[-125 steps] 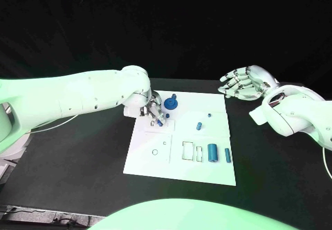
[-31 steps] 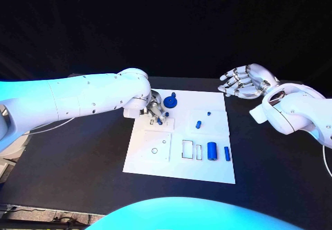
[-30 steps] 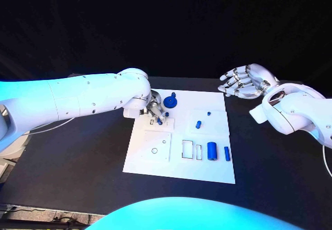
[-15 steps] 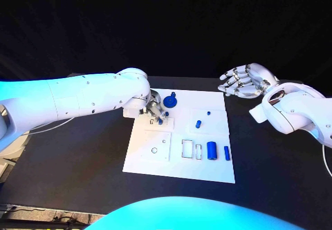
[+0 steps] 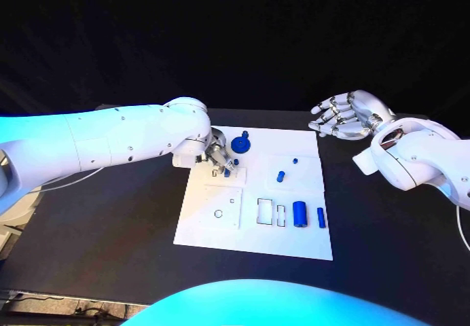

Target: Assemble the parts on the task board

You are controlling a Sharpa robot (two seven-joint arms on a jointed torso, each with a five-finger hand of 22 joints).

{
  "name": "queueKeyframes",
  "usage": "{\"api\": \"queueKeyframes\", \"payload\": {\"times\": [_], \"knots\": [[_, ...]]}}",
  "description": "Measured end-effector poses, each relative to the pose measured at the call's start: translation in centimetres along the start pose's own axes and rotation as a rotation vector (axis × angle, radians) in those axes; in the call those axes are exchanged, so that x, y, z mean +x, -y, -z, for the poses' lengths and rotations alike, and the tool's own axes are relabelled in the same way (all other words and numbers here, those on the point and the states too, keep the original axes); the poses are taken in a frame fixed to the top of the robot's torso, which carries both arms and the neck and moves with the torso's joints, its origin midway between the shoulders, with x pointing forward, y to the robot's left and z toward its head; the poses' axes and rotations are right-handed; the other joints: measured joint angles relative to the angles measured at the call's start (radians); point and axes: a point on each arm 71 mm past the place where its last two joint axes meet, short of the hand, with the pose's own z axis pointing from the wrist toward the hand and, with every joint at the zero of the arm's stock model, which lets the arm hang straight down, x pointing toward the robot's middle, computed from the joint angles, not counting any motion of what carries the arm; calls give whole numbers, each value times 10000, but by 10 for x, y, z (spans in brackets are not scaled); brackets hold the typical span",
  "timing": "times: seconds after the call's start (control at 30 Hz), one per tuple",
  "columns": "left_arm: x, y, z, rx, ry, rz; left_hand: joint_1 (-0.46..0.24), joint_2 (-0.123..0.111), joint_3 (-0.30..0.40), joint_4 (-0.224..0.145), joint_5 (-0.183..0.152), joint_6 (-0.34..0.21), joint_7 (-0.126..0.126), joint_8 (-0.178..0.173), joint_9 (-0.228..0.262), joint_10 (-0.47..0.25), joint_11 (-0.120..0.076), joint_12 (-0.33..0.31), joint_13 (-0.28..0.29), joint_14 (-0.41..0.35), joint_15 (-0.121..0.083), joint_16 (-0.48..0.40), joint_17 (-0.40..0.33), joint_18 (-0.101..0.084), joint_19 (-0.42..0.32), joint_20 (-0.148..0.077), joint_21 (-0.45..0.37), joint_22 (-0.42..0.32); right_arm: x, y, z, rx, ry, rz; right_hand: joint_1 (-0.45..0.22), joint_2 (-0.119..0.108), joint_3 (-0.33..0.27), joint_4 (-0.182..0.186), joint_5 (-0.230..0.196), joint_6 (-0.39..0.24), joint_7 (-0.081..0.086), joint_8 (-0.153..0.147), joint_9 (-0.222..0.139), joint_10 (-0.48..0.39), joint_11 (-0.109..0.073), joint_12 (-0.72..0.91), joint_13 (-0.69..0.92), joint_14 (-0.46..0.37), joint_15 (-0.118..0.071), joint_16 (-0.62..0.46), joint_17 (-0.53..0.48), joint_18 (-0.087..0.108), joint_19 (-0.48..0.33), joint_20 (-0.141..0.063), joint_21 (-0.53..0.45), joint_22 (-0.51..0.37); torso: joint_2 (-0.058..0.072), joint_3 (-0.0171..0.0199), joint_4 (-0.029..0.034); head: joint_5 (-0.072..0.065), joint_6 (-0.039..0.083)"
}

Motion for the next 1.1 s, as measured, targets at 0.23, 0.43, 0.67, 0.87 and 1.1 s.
{"api": "queueKeyframes", "payload": {"times": [0.23, 0.43, 0.67, 0.87, 1.1], "knots": [[-1, -3, 5, 83, 185, 106, 173, -47, -748, 565, 0, -1, 0, -2, -28, -131, -20, -63, -128, 0, 0, 0, 0, 0, -5, -5, -111, 0, 0, 0, -1, 3, 9, 8, 0, 0, 0, 0, 0, 0, 0, 0, 0, 0, 0, 0, -16, 0, 0, 0, -10, 0, 0, 0, -21, -15, 0, -6, -8, -9, 53], [-19, 3, 23, 525, 815, 428, 472, 39, -1062, 658, 0, -273, 137, -148, -101, -369, 73, -301, -483, 0, 0, 0, 0, 2, -97, -16, -232, 0, -1, 2, -2, 40, 51, 34, 0, 0, 0, 0, 0, 0, 0, 0, 0, 0, 0, 0, -28, 0, 0, 0, -9, 1, 0, 0, -42, -27, -19, -8, -12, -65, 163], [-42, 2, 44, 838, 1519, 814, 925, 325, -1596, 647, 0, -861, 499, -1146, -819, -669, 341, -349, -656, -18, 202, 0, 0, 1, -307, 194, -358, 0, -3, 5, -3, 100, 111, 70, 0, 0, 0, 0, 0, 0, 0, 0, 0, 0, 0, 0, -40, 0, 0, -54, -20, 0, 0, 0, -42, -39, -38, 2, 8, -78, 330], [-55, -1, 54, 922, 1738, 1071, 1586, 458, -1893, 659, 63, -1185, 776, -1838, -1351, -1460, 624, -1043, -1649, -10, 451, -336, -1, 158, -780, 378, -858, -98, -4, 6, -4, 135, 143, 87, 0, 0, 0, 0, 0, 0, 0, 0, 0, 0, 0, 0, -39, 0, 0, -54, -19, 0, 0, 0, -41, -39, -35, 2, 18, -66, 472], [-66, -9, 46, 601, 1878, 1350, 2590, 691, -2079, 635, 63, -1864, 1149, -3026, -2561, -2292, 929, -1798, -2822, -1, 718, -581, -1, 159, -1075, 604, -1201, -503, -5, 7, -4, 160, 166, 100, 0, 0, 0, 0, 0, 0, 0, 65, 1, 0, 0, 0, -106, 0, 0, -132, -44, 0, 0, 0, -114, -103, -21, 2, 23, -39, 623]]}}
